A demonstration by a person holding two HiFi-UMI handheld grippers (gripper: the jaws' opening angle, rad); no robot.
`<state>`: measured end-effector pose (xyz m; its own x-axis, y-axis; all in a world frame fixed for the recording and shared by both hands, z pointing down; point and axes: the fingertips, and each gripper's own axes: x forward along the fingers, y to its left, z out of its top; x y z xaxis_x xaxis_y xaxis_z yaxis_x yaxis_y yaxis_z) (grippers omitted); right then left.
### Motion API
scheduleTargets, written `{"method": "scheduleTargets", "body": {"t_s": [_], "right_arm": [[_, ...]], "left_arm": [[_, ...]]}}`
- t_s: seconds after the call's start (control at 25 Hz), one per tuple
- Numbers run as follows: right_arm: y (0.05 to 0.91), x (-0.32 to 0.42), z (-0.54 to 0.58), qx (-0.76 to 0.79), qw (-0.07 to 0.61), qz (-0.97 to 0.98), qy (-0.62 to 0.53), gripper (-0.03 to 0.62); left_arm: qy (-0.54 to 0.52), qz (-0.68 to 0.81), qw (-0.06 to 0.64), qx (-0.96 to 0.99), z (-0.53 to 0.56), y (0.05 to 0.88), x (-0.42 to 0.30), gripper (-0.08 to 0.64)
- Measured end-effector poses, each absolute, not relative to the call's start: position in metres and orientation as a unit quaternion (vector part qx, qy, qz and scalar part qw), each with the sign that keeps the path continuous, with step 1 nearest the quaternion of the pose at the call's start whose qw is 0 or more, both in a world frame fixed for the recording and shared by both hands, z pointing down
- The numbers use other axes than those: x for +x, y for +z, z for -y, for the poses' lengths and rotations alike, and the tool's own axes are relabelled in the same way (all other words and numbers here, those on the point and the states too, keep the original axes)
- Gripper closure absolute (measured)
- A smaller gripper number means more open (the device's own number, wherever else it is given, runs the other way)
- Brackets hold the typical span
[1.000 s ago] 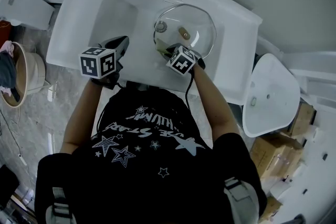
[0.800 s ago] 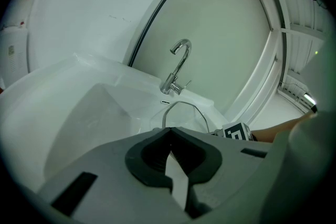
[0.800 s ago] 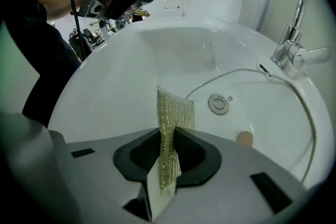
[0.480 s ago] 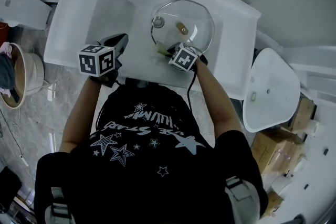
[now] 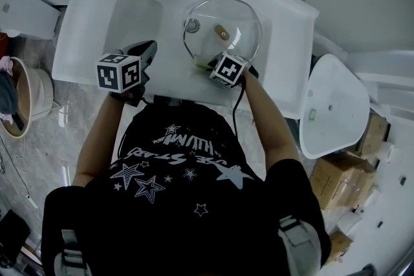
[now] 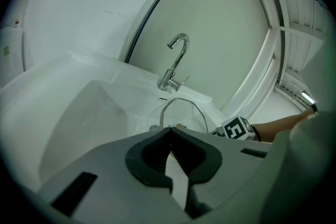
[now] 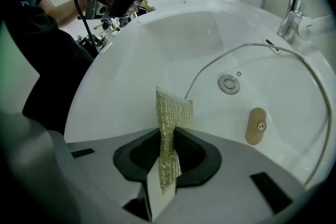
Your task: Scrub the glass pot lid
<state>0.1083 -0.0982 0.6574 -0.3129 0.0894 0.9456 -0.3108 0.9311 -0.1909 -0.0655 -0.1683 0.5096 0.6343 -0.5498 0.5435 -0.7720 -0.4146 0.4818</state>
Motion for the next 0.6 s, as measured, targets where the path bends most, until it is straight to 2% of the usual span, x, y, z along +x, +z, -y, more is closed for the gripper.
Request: {"method": "scheduleTargets", "body": {"t_s": [0.4,0.6], "right_arm": [[0.621,0.127,0.137,0.172,0.54,0.807,0.165,0.522],[0.584,0.152,0.197,0.285,0.533,0.793,0.081,0.522]], "left_arm": [[0.152,0.395,0.359,0.832,0.172,0.505,-0.063,0.552],[0.151,0.394,0.357,0.833,0.172,0.503,-0.062,0.552]]}}
